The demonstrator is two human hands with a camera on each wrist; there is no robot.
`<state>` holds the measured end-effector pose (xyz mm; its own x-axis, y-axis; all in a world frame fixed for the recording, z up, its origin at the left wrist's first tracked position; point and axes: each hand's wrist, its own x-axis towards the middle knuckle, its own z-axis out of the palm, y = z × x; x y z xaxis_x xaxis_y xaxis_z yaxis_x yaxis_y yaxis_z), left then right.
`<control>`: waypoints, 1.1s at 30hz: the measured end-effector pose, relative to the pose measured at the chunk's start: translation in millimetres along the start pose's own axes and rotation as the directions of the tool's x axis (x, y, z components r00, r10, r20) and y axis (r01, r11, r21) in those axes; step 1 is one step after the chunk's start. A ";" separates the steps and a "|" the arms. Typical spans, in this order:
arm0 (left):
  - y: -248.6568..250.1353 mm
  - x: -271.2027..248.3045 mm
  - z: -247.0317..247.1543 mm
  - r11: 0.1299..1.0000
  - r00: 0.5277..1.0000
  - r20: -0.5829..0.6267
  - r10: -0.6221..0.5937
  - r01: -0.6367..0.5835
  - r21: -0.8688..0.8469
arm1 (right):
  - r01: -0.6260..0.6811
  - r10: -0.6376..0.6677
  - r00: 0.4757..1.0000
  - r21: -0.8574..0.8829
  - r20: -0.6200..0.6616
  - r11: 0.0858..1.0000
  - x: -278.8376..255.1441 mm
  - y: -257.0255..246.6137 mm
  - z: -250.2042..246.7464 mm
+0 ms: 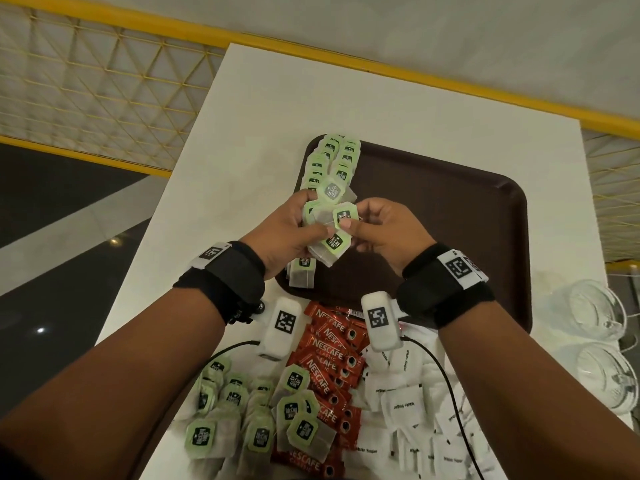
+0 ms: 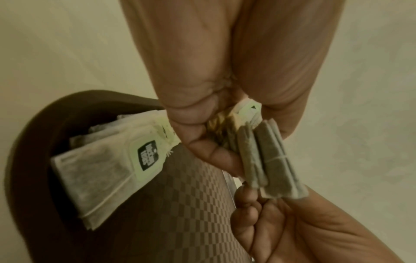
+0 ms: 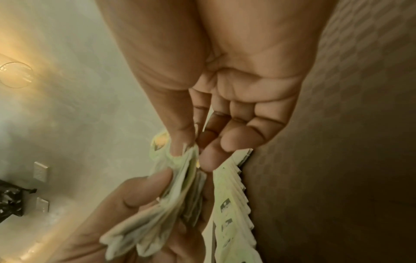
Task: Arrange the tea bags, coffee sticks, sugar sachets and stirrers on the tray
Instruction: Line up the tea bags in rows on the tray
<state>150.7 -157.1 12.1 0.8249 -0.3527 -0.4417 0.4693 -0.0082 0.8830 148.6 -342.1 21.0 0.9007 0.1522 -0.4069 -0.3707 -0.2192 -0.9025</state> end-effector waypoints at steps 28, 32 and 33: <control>-2.6 2.4 -43.6 0.998 0.989 -0.147 -0.015 0.006 -0.063 | -0.180 0.198 0.946 0.095 -0.257 0.979 69.7 6.4 8.1; -1.0 3.9 -46.4 0.997 0.987 -0.159 -0.015 0.003 -0.076 | -0.218 0.177 0.922 -0.082 -0.345 0.973 79.4 9.6 13.0; -0.6 3.9 -46.2 0.997 0.987 -0.157 -0.013 0.001 -0.076 | -0.230 0.177 0.918 -0.113 -0.355 0.967 80.3 10.4 13.7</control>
<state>168.2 -115.2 2.5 0.8578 -0.2010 -0.4730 0.4932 0.0628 0.8677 214.1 -319.0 -23.0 0.8416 -0.2409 -0.4835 -0.5400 -0.3554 -0.7629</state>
